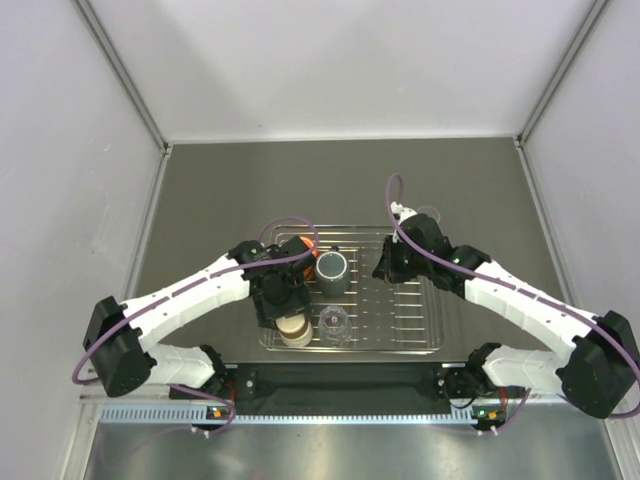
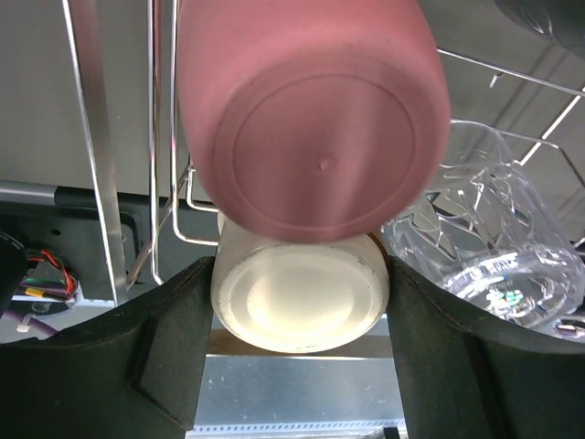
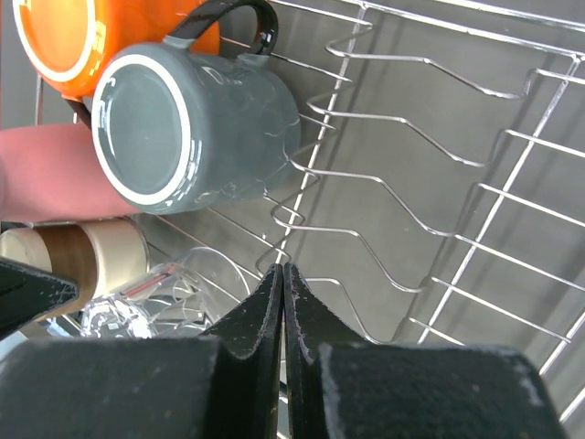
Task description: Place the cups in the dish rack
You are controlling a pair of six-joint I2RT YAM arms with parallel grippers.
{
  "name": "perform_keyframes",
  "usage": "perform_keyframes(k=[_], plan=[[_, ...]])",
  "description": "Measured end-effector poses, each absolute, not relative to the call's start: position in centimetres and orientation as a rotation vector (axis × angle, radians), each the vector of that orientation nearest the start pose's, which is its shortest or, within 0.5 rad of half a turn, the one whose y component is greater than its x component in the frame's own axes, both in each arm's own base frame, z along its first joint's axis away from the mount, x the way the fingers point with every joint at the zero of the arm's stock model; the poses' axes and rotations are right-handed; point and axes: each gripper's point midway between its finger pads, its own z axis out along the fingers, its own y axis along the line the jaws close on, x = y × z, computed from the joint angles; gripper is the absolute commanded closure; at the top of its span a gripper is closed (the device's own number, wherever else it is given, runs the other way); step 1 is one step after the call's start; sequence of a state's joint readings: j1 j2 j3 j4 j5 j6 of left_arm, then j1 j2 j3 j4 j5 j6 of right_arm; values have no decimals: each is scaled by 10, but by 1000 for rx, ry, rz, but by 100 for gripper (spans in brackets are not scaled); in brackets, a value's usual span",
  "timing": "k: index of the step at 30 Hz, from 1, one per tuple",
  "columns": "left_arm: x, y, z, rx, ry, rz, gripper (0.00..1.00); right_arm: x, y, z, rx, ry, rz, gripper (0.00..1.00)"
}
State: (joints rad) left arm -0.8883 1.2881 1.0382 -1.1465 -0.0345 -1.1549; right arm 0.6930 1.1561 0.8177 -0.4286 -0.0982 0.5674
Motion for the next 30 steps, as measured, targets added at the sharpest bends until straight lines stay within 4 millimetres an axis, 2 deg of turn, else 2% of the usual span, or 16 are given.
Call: perform_keyframes(k=[4, 7, 8, 10, 11, 15, 24, 26, 30], plan=[[118, -195, 108, -404, 2991, -179, 100, 218, 230, 132, -198, 2454, 704, 100], [118, -196, 105, -404, 2999, -168, 86, 219, 229, 132, -193, 2452, 704, 100], [118, -196, 104, -403, 3002, -166, 73, 219, 229, 133, -192, 2450, 705, 100], [118, -197, 103, -402, 3005, -165, 62, 220, 228, 134, -188, 2446, 706, 100], [118, -196, 103, -402, 3004, -165, 53, 220, 227, 135, -184, 2443, 706, 100], [118, -197, 103, -402, 3005, -166, 41, 221, 223, 137, -169, 2440, 702, 100], [116, -196, 106, -409, 3002, -184, 23, 223, 211, 138, -152, 2444, 677, 100], [115, -196, 110, -414, 2996, -206, 18, 224, 208, 139, -148, 2444, 670, 100], [114, -196, 122, -437, 2964, -279, 15, 225, 202, 139, -144, 2447, 655, 100]])
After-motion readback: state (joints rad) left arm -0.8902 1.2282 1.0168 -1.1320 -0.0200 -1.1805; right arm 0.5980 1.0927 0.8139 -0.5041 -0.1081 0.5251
